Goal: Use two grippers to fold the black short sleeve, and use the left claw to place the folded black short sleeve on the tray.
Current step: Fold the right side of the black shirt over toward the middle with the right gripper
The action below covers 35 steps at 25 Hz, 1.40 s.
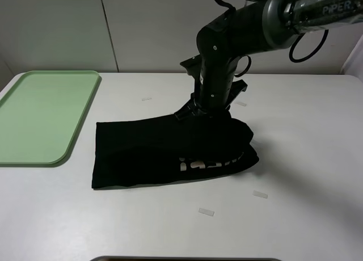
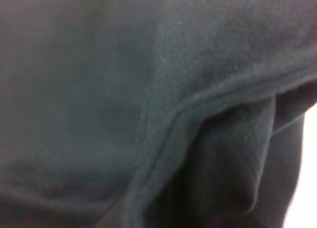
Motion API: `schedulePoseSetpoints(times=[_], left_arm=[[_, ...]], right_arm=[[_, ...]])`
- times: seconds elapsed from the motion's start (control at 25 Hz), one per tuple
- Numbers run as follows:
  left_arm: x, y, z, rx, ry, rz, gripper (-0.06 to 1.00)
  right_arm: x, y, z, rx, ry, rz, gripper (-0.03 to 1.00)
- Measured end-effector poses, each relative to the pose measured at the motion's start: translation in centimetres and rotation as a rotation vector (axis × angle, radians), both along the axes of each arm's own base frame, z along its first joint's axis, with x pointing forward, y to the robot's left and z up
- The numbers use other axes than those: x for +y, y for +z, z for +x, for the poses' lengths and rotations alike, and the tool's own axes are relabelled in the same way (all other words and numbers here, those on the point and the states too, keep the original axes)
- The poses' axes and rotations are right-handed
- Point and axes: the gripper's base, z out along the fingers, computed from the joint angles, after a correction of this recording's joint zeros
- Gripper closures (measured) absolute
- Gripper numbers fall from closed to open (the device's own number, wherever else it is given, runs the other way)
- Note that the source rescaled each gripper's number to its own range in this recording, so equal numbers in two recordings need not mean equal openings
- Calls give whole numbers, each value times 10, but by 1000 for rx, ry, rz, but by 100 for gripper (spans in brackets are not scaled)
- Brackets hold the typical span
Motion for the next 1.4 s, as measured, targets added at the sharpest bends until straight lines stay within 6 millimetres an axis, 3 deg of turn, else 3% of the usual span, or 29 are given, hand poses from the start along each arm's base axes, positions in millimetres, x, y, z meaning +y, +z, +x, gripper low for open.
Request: schedulePoseSetpoints(times=[0.16, 0.2, 0.28, 0.48, 0.8, 0.96, 1.08, 1.2, 1.24, 1.4], left_arm=[[0, 0, 0, 0, 0, 0, -6], [0, 0, 0, 0, 0, 0, -6], [0, 0, 0, -1, 0, 0, -6], [0, 0, 0, -2, 2, 2, -6], [1, 0, 1, -4, 8, 11, -6], [1, 0, 1, -4, 9, 12, -6], [1, 0, 1, -5, 10, 14, -6], [1, 0, 1, -5, 10, 14, -6], [1, 0, 1, -5, 10, 14, -6], [1, 0, 1, -5, 10, 14, -6]], right_arm=[[9, 0, -2, 22, 40, 87, 18], [10, 0, -3, 26, 45, 97, 10], [10, 0, -3, 33, 49, 105, 2], [9, 7, -3, 8, 70, 97, -3], [-5, 76, -3, -240, 179, 69, -3], [-14, 93, 1, -313, 174, 89, -3], [-44, 87, 19, -340, 139, 7, -3], [-81, 64, 36, -309, 71, -85, -3], [-81, 64, 36, -309, 71, -85, -3], [-112, 23, 41, -224, -20, -141, -3]])
